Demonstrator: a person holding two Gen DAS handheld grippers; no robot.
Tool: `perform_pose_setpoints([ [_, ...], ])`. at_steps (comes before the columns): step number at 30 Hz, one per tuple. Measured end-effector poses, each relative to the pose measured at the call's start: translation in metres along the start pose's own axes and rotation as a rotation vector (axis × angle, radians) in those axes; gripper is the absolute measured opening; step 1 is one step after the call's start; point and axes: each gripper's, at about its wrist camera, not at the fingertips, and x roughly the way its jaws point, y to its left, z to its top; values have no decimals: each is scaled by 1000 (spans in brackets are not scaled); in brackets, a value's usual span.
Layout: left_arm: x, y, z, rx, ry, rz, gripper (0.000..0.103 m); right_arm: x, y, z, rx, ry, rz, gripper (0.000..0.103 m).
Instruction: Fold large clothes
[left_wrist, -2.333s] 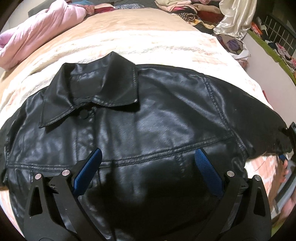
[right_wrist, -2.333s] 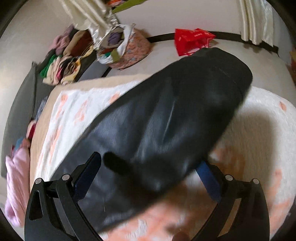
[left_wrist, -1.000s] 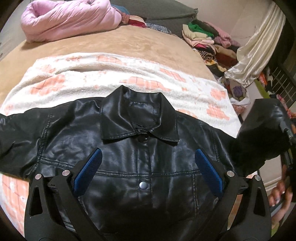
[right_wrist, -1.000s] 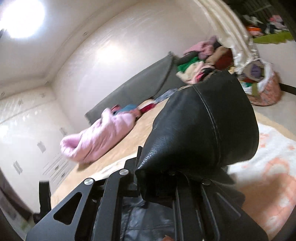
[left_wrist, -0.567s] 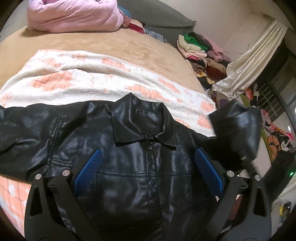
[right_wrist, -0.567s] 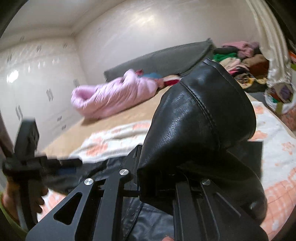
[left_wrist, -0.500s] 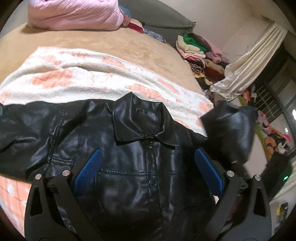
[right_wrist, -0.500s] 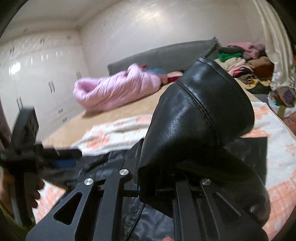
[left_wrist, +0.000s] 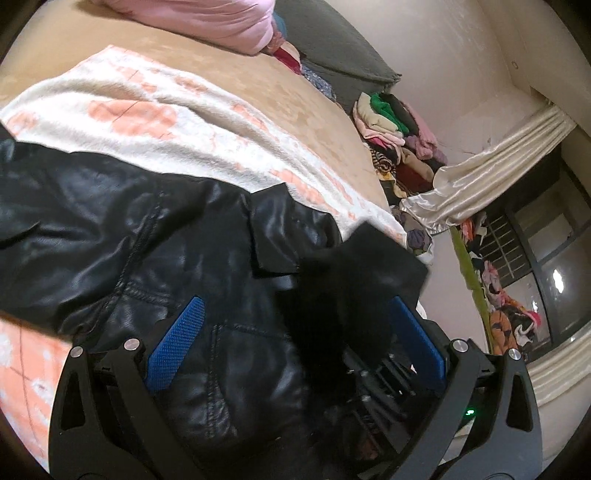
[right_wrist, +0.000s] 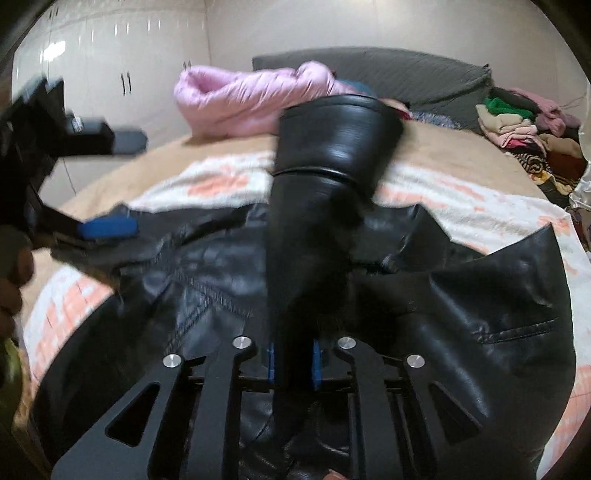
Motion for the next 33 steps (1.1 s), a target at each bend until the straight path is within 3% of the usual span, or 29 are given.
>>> perform_pose_setpoints([
  [3,-3,12,-5,-28,3,3,94,10,11,-9,-34,40,14,30],
  [4,-5,16,-7,-41,3,2,94,12,14,-10,-39,58,24,48],
  [6,-6,23,-10,-60,8,-1,94,10,17,-13,-46,71,54,58],
  [8,-9,28,-14,-72,11,-1,94,10,21,-13,-61,105,75,81],
  [10,-12,33,-18,-78,13,11,94,3,25,-15,-85,117,98,94],
  [14,-9,42,-25,-96,41,40,94,-21,18,-13,-58,86,179,96],
  [18,12,47,-33,-133,100,40,94,-47,-13,-5,41,20,164,95],
  [20,21,47,-34,-131,112,55,94,-61,-31,-1,97,-13,164,77],
  [23,33,39,-33,-88,110,118,92,-79,-65,2,200,-64,138,71],
  [24,35,34,-31,-59,99,138,88,-83,-72,2,218,-76,123,69],
  [27,38,21,-24,4,78,193,56,-94,-96,1,270,-99,54,68],
  [30,44,13,-18,50,82,243,40,-101,-117,-1,340,-119,13,68],
  [32,51,12,-17,61,102,263,14,-107,-130,-3,388,-133,-8,68],
  [33,53,12,-16,62,108,260,11,-109,-135,-5,404,-140,-16,68],
])
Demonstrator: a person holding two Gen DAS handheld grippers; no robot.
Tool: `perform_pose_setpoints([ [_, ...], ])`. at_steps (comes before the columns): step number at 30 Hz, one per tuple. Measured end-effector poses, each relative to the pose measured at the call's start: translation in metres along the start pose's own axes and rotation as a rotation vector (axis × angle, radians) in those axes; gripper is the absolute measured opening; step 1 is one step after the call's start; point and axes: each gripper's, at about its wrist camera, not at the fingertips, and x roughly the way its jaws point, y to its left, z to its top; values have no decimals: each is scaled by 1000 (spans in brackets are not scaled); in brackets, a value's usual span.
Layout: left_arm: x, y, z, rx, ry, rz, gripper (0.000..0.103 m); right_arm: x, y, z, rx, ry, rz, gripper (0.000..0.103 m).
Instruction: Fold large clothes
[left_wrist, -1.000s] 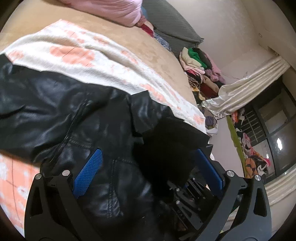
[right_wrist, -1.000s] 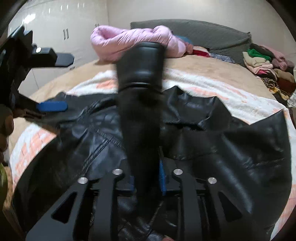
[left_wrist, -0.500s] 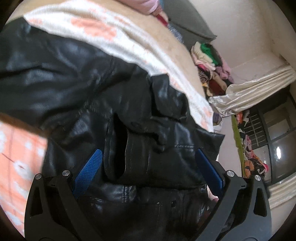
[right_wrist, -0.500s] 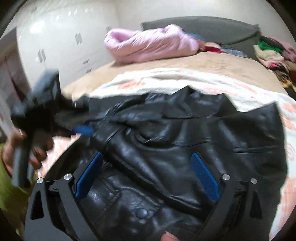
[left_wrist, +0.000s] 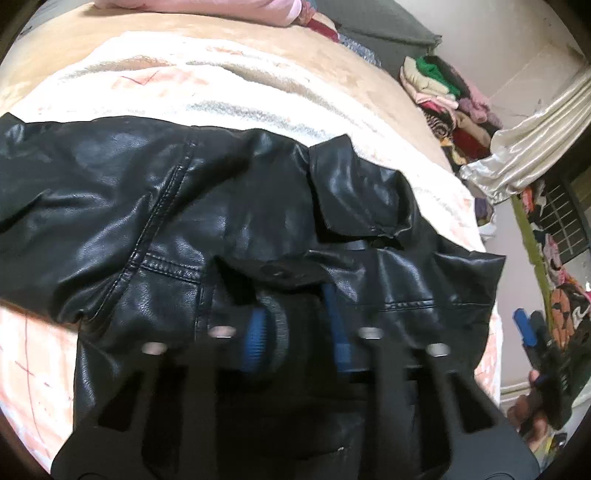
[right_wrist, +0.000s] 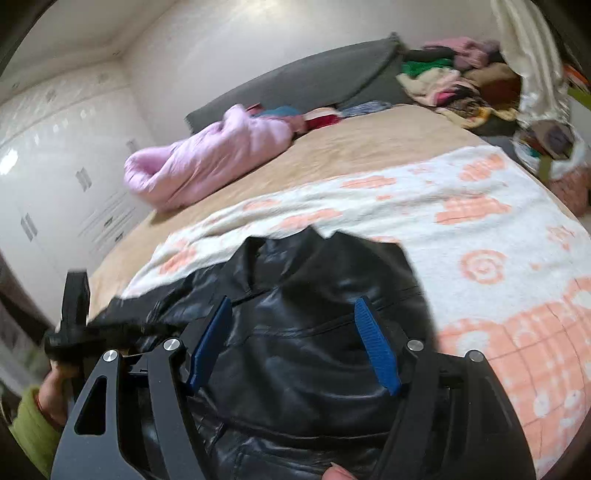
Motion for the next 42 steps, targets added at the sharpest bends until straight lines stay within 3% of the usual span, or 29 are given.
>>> perform_pose_setpoints([
  [2,-3,-3,0,0,1,-34,3,-7,-11,3,31,-19,-21,68],
  [5,-26,-21,-2,26,-54,-107,2,-18,-31,9,81,-49,-62,68],
  [7,-54,-35,-1,38,-94,-223,2,-24,-46,12,126,-71,-80,68],
  [12,-119,-60,8,126,-229,-299,2,-27,-74,11,235,-75,-123,68],
  [14,-139,-61,9,168,-285,-271,2,-22,-80,8,262,-53,-143,68],
  [18,-133,-41,3,185,-285,-203,2,-5,-94,3,320,7,-166,69],
  [24,-68,19,-13,108,-150,-92,2,36,-116,6,400,108,-116,69],
  [29,-59,29,-34,110,-128,-96,2,68,-103,13,311,166,-101,69],
  [34,-73,17,-35,175,-169,-96,2,101,-102,9,317,231,-56,69],
  [36,-77,6,-31,204,-191,-99,2,106,-104,7,319,233,-35,61],
  [37,-81,-2,-28,220,-207,-109,2,106,-105,6,317,226,-35,49],
  [38,-84,-10,-26,226,-213,-118,2,104,-106,7,317,213,-41,26],
  [39,-85,-18,-20,233,-220,-129,2,100,-110,8,326,190,-44,19],
  [42,-88,-42,-5,274,-254,-150,2,89,-131,8,440,119,-5,13],
])
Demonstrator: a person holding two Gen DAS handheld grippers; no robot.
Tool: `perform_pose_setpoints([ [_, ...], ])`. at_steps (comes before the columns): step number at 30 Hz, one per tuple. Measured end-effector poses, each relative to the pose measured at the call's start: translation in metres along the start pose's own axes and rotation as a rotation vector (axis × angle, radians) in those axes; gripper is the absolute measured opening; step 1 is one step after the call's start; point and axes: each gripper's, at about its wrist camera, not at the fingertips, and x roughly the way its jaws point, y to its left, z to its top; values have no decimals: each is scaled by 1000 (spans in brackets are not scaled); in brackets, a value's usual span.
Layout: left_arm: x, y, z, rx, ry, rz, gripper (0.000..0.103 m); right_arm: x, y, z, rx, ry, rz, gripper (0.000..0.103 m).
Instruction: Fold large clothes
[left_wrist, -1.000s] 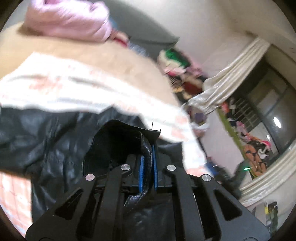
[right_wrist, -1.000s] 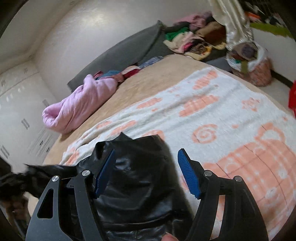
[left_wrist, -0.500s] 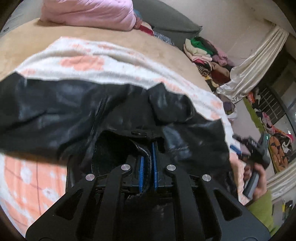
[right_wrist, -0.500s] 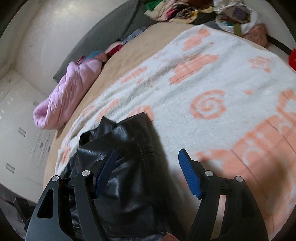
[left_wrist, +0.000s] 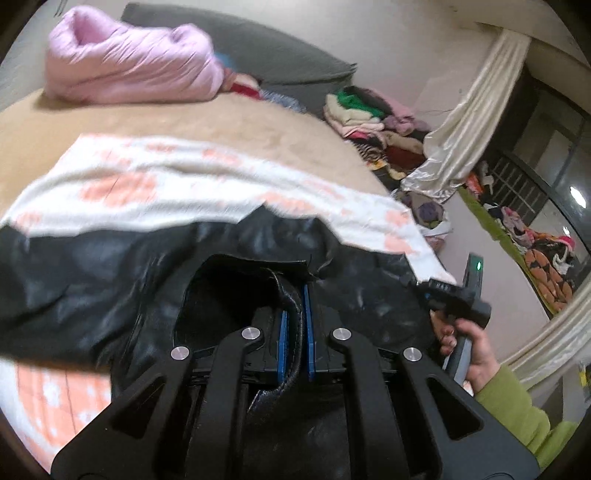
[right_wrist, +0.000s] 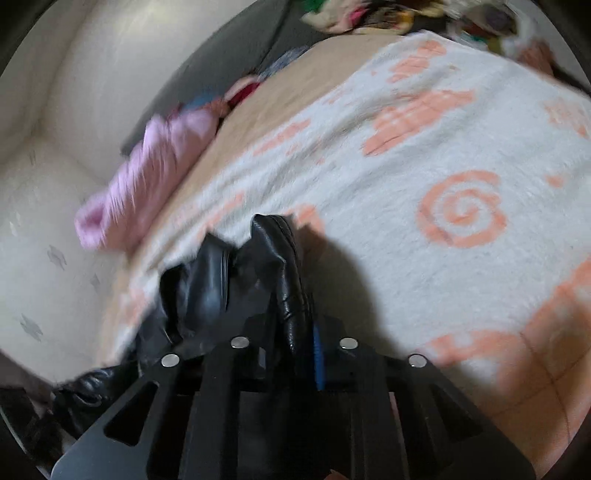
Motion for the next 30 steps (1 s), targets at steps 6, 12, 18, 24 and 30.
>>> perform_pose_setpoints([
  [6,21,20,3,-11,34,78,2,4,-30,0,124,6,-1,13],
  [12,46,77,-30,-136,133,123,3,-1,-13,1,45,-1,-57,18],
  [18,42,76,-40,-98,142,126,3,-29,8,0,-45,-85,-145,38],
  [24,24,74,-41,-90,111,137,10,-53,43,-12,-191,-109,-114,41],
  [30,-5,60,-31,-65,42,194,17,-54,76,-35,-309,-64,-96,42],
])
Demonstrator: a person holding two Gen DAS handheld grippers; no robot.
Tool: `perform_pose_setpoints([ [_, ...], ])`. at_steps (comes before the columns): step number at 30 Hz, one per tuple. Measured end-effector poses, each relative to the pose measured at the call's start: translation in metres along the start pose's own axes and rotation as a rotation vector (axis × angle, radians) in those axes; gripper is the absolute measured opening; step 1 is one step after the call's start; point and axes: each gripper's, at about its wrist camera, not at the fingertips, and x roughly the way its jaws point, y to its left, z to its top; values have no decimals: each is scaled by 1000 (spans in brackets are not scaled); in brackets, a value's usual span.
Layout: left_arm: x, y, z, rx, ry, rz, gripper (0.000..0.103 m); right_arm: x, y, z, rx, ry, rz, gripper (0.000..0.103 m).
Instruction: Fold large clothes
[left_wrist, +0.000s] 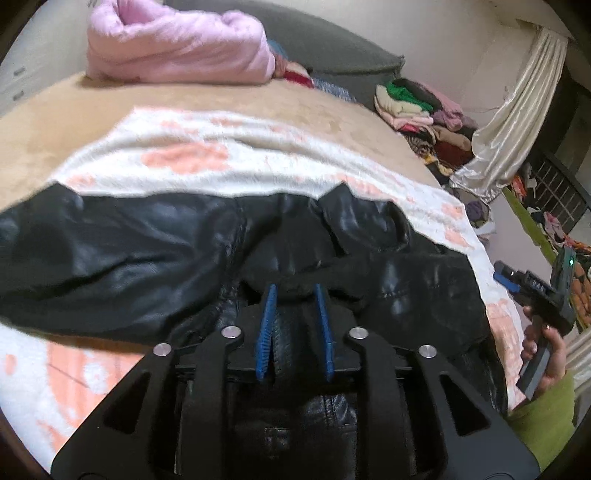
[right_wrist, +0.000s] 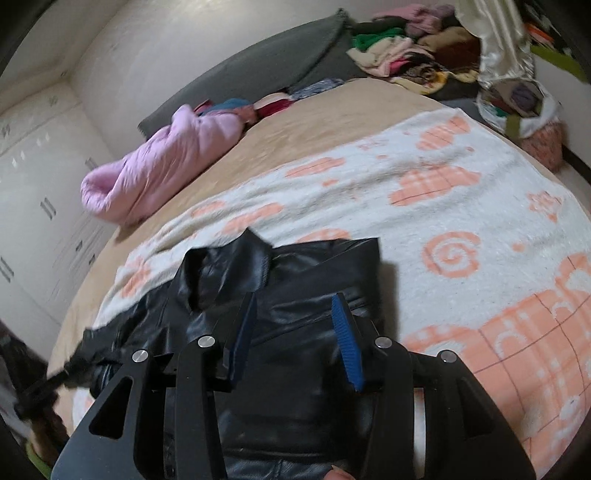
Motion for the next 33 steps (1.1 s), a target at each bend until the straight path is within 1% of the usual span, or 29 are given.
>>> perform_pose_setpoints([
  [2,-10,-11,4,25,-21,13,26,-1,8,-2,-11,5,9,42],
  [3,-11,-16,6,35,-18,15,29,-2,13,-3,-25,6,10,43],
  [4,-10,-25,7,50,-12,13,32,-2,17,-5,-41,10,10,45],
  [5,-7,-30,8,59,-5,10,35,-4,22,-7,-57,13,5,52],
  [7,5,-42,8,87,27,18,38,-9,31,-12,-90,17,13,60],
  [10,30,-54,4,131,73,59,43,-12,41,-16,-143,21,6,62],
  [13,55,-51,-6,150,141,138,44,-13,44,-25,-171,39,-9,64],
  [15,64,-40,-14,116,176,147,44,-11,46,-32,-196,57,-24,64],
  [17,69,-34,-19,101,190,143,44,-10,49,-39,-222,70,-41,64],
  [21,77,-30,-30,103,215,144,44,-7,51,-47,-235,91,-46,64],
  [25,79,-23,-36,83,207,120,44,1,54,-55,-253,122,-45,66],
  [27,79,-20,-37,72,204,105,44,10,52,-60,-253,155,-72,69],
  [28,79,-17,-38,57,201,92,44,17,48,-62,-248,186,-115,72],
  [29,79,-15,-38,49,200,84,44,26,41,-65,-243,219,-165,73],
  [30,78,-15,-38,43,198,79,44,33,35,-68,-237,244,-193,73],
  [31,77,-14,-39,38,195,73,44,40,26,-72,-220,271,-195,73],
  [33,77,-14,-39,36,193,70,44,48,19,-76,-200,281,-185,73],
])
